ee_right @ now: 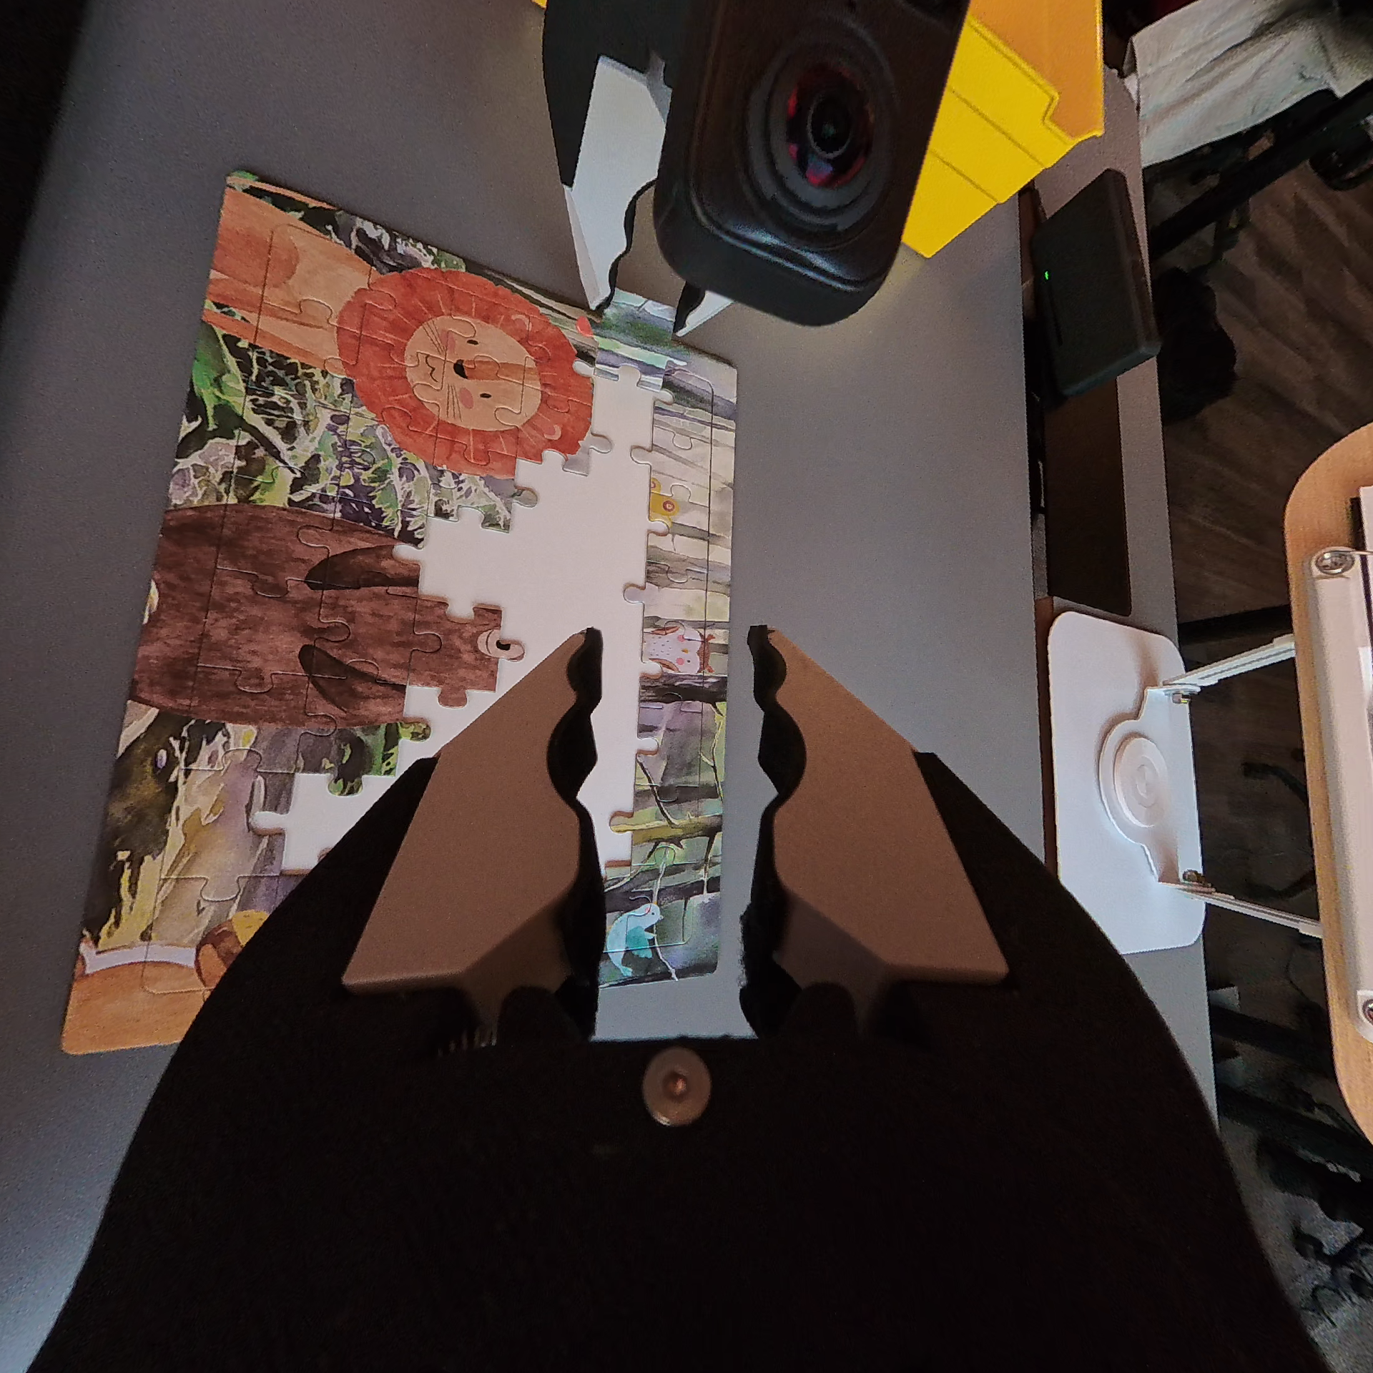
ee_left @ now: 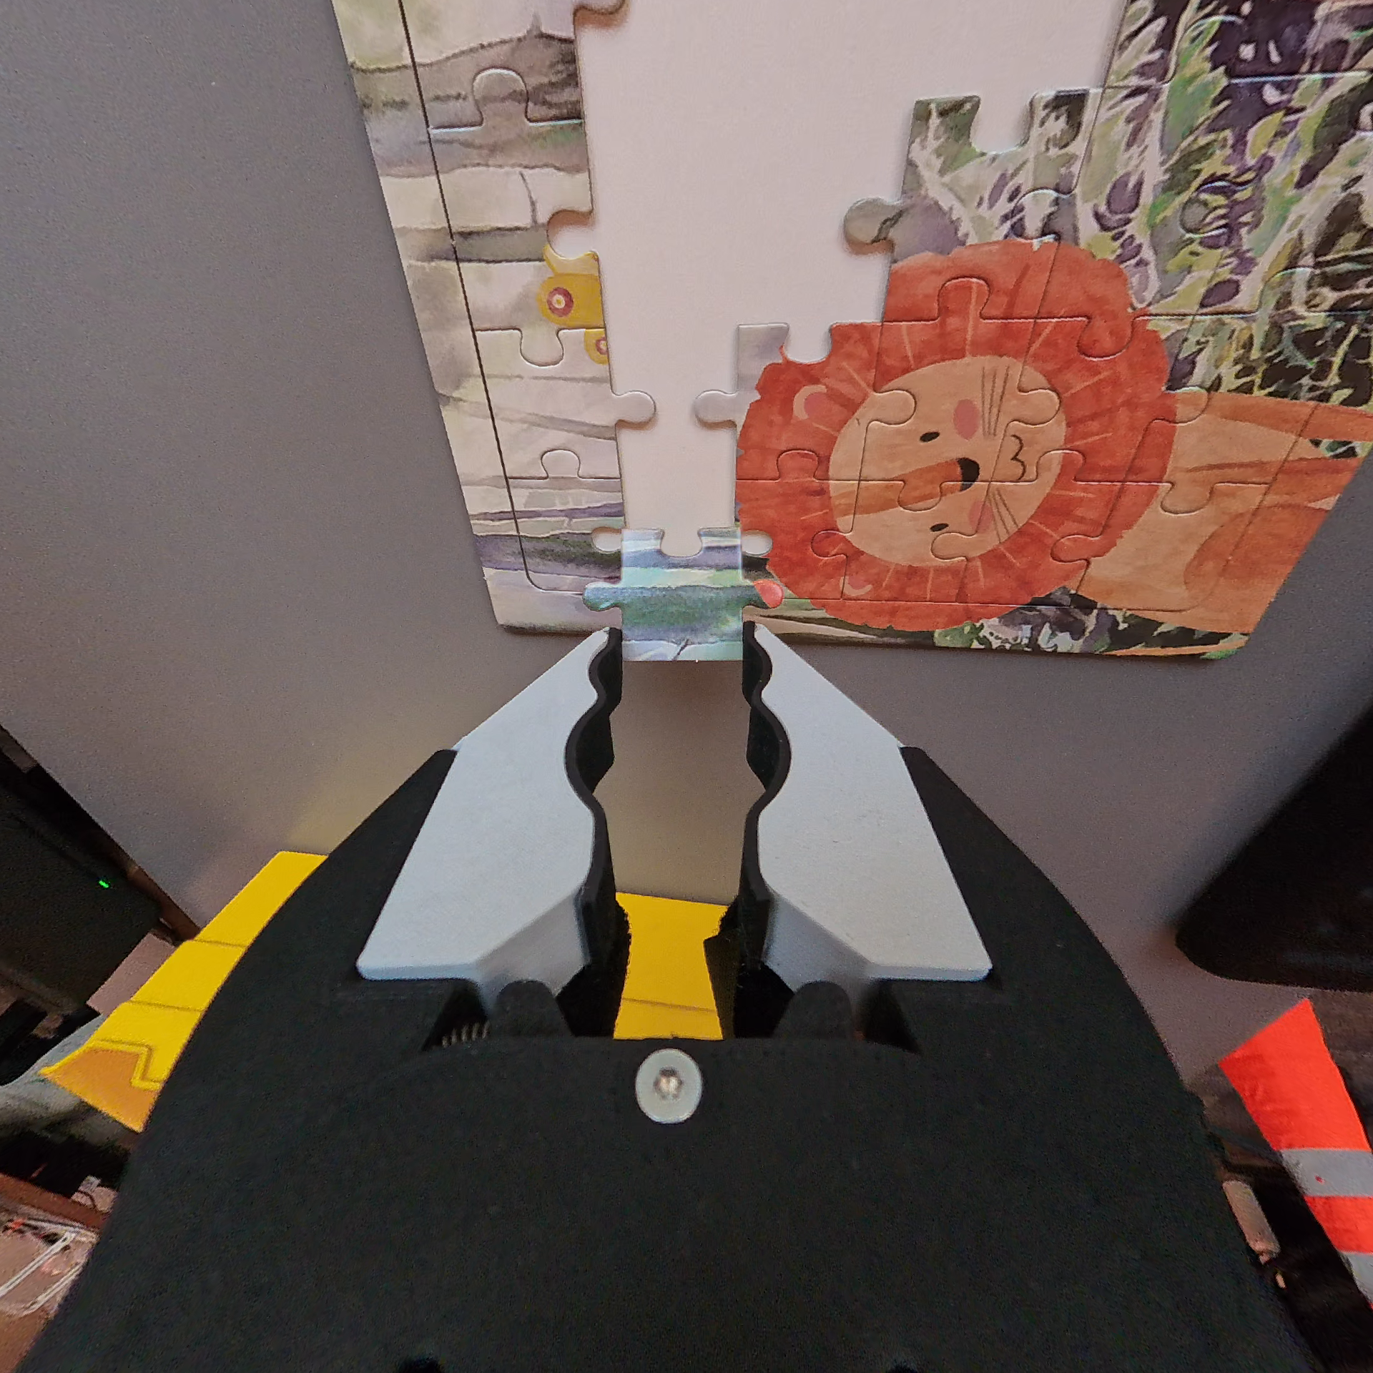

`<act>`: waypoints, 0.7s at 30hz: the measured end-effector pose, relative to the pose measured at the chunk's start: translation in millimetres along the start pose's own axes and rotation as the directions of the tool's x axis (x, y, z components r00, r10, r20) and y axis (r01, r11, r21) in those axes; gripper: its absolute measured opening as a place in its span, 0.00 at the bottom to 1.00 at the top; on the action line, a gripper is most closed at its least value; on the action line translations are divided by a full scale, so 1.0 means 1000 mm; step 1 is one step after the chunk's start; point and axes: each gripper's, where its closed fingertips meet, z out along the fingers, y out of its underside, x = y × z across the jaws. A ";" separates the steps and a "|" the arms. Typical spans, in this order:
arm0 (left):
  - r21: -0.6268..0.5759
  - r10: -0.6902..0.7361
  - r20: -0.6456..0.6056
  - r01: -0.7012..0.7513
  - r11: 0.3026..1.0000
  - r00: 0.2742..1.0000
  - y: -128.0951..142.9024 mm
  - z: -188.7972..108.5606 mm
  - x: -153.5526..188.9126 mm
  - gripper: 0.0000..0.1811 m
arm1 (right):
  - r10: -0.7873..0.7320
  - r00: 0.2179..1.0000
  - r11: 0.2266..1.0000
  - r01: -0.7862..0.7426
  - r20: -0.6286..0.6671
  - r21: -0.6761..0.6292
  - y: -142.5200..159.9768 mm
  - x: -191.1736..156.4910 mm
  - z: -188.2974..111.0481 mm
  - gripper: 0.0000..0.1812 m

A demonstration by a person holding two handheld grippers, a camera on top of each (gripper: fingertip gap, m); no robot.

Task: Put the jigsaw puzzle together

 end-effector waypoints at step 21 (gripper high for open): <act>0.030 -0.022 -0.012 0.022 0.999 1.000 -0.004 0.018 -0.002 0.17 | -0.008 1.000 1.000 0.008 0.006 -0.007 0.000 -0.002 0.001 0.22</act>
